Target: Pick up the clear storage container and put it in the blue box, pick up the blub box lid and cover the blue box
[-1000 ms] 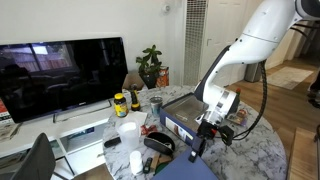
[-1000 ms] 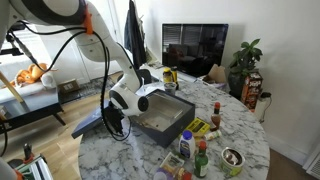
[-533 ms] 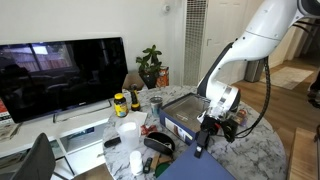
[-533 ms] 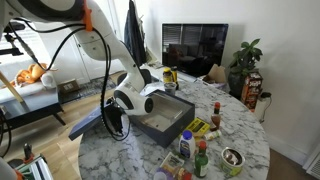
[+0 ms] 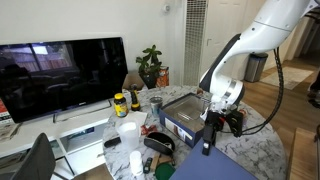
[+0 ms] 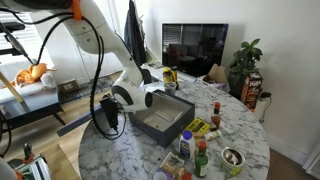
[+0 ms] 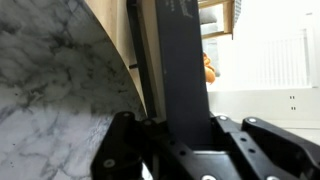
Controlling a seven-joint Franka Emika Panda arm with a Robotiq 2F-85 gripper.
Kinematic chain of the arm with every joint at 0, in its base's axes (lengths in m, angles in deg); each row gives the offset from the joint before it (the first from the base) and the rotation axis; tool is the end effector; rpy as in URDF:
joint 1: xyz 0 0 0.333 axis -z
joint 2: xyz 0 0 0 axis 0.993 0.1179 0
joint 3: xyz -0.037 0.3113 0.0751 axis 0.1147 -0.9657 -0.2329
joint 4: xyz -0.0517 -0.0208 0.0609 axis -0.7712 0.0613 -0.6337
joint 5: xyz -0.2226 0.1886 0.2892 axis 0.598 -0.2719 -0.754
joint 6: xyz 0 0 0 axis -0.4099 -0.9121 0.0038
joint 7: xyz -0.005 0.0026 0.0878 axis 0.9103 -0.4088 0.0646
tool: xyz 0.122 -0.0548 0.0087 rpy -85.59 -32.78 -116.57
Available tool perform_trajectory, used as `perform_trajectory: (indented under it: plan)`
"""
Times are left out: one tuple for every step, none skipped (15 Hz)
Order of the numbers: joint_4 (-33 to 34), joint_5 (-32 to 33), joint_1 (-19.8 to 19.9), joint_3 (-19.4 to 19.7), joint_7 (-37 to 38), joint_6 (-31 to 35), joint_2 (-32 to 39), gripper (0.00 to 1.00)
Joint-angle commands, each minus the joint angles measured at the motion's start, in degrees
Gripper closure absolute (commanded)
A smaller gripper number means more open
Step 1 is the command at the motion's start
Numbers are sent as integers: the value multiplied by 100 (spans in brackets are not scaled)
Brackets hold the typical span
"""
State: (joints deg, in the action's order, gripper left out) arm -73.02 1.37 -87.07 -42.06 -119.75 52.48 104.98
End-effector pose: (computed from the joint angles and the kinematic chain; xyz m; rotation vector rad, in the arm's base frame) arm 0.4348 0.1439 0.1015 -1.9066 -0.1230 0.2797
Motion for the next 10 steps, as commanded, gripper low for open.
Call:
perform_trajectory:
  plan:
    - [-469,278,-69,-3,610,-14,-658,100]
    - [-593,341,-83,-14,720,8,-864,100]
    - [-687,390,-81,-28,797,-4,-1059,100]
    - [-818,446,-62,-21,864,-5,-1329,100]
    - [-913,479,-47,-12,924,9,-1573,100]
    - [-1031,583,-21,12,1010,3,-1889,100]
    - [-1093,695,25,31,1087,-82,-2168,100]
    - [-1130,832,80,59,1168,-184,-2437,100]
    - [-1111,932,144,78,1187,-336,-2655,100]
    - [-1060,1016,197,104,1232,-478,-2848,100]
